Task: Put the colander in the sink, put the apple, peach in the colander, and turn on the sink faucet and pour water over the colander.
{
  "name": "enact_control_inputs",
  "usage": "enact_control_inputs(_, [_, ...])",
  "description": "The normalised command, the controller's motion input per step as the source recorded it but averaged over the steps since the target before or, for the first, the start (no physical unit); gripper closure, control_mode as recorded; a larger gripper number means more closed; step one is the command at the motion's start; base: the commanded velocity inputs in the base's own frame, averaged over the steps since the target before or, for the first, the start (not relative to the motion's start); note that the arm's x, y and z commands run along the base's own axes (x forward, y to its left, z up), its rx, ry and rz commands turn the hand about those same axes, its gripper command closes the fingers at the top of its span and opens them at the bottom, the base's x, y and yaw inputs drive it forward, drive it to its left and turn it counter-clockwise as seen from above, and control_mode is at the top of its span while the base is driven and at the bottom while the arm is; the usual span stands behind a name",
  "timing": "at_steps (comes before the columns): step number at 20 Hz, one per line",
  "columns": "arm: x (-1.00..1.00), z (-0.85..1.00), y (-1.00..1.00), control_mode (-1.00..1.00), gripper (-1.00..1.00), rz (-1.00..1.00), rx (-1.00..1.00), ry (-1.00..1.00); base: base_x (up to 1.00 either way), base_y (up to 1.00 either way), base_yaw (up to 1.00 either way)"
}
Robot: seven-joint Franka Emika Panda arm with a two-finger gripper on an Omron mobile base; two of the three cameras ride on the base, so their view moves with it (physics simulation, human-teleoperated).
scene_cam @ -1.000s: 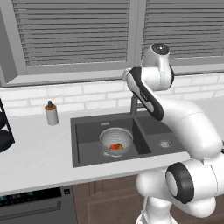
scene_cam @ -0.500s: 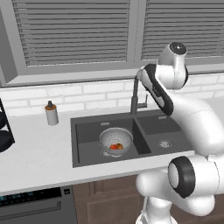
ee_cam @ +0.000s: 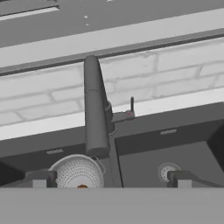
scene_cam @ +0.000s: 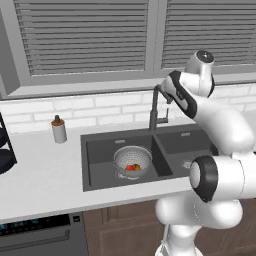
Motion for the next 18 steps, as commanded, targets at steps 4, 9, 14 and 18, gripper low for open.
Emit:
enact_control_inputs(4, [0.47, -0.31, 0.00, -1.00, -1.00, 0.03, 0.05, 0.11, 0.00, 0.00, 0.00])
enact_control_inputs(9, [0.49, -0.33, 0.00, -1.00, -1.00, 0.05, 0.09, 0.13, 0.00, 0.00, 0.00])
enact_control_inputs(14, [0.49, -0.27, 0.01, -1.00, -1.00, 0.07, 0.10, 0.12, 0.00, 0.00, 0.00])
enact_control_inputs(18, [0.38, -0.24, 0.10, -1.00, -1.00, 0.07, 0.09, 0.09, 0.00, 0.00, 0.00])
